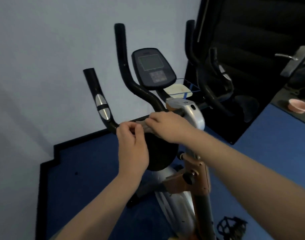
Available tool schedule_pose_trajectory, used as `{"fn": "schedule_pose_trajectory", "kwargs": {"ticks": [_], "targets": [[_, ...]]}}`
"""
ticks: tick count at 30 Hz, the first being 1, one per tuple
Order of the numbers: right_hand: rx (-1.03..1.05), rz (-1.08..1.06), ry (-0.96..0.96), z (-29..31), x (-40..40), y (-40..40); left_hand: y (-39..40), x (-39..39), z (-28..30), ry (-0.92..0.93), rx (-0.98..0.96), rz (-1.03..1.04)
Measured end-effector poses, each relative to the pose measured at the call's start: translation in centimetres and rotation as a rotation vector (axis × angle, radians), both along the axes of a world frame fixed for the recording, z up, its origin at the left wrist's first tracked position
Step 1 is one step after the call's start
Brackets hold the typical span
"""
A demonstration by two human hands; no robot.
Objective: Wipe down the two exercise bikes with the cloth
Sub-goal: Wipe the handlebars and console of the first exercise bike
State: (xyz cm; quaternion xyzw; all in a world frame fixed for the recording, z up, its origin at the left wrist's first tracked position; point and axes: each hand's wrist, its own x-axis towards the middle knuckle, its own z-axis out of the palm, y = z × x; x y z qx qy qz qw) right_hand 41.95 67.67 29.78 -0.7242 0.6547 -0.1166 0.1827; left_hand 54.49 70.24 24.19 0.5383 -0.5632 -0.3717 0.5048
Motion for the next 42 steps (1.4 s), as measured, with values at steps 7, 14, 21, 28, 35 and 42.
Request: {"fn": "schedule_pose_trajectory", "kwargs": {"ticks": [7,14,21,28,35,42], "targets": [[-0.087,0.489,0.218,-0.3,2.4,-2.3,2.9,2.7,-0.8,-0.135,0.166,-0.179],[0.065,0.74,0.259,1.6,1.1,-3.5,4.7,3.2,-1.0,-0.168,0.16,-0.051],[0.043,0.947,0.275,1.9,1.7,-3.3,6.3,2.5,-1.4,-0.179,0.18,0.109],[-0.366,0.909,0.509,0.0,3.9,-1.1,5.8,2.0,-0.9,-0.226,0.243,0.143],[-0.185,0.456,0.108,-1.0,-1.5,-1.9,5.0,2.7,0.4,-0.163,0.061,0.09],[-0.284,-0.056,-0.559,-4.3,-2.4,4.3,1.0,0.1,0.7,-0.025,-0.005,-0.047]]}}
